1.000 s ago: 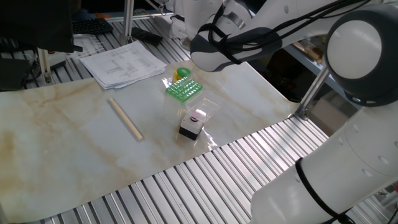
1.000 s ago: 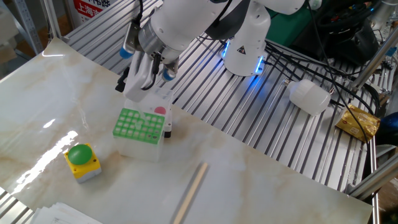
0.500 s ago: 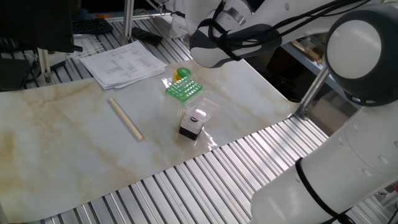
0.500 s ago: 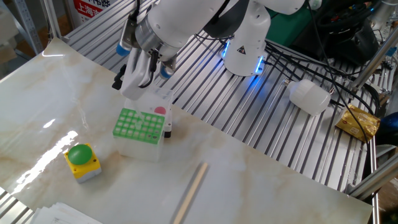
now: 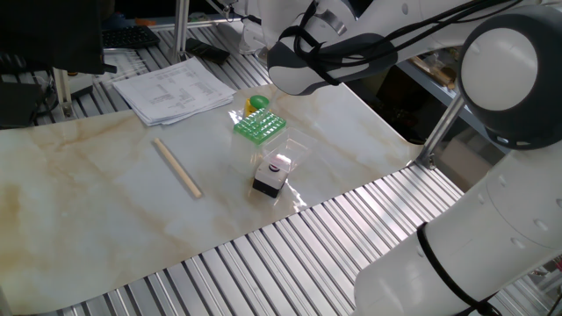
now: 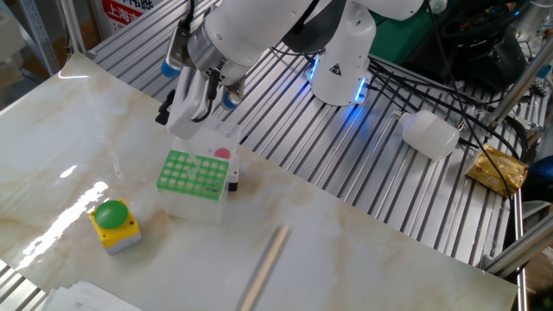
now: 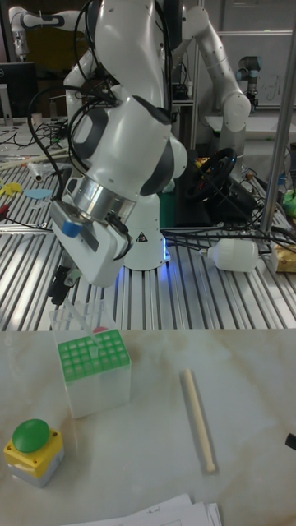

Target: Insert a large pipette tip into the holder for large pipette tips

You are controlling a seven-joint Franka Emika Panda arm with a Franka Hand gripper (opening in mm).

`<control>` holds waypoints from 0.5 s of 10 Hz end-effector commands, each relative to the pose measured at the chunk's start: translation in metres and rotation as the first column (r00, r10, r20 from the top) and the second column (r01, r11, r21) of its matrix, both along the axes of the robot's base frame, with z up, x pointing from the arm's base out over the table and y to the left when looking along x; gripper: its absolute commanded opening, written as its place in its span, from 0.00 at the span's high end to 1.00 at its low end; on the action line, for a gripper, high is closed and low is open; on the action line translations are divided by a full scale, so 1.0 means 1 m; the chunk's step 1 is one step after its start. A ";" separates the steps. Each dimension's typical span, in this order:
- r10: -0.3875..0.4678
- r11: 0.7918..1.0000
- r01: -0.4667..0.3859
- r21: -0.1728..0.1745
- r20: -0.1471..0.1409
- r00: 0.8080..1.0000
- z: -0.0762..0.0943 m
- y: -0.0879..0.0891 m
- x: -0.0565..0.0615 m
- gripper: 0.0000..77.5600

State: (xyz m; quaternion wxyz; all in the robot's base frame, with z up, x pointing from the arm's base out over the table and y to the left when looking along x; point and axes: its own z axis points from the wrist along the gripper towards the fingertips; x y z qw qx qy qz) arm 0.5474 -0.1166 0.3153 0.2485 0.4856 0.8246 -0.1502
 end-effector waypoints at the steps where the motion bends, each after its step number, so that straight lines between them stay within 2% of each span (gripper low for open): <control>1: 0.014 1.000 -0.014 -0.008 0.002 1.000 0.001 0.000 0.000 0.98; 5: 0.020 1.000 -0.020 -0.004 0.001 1.000 0.001 0.000 -0.001 0.98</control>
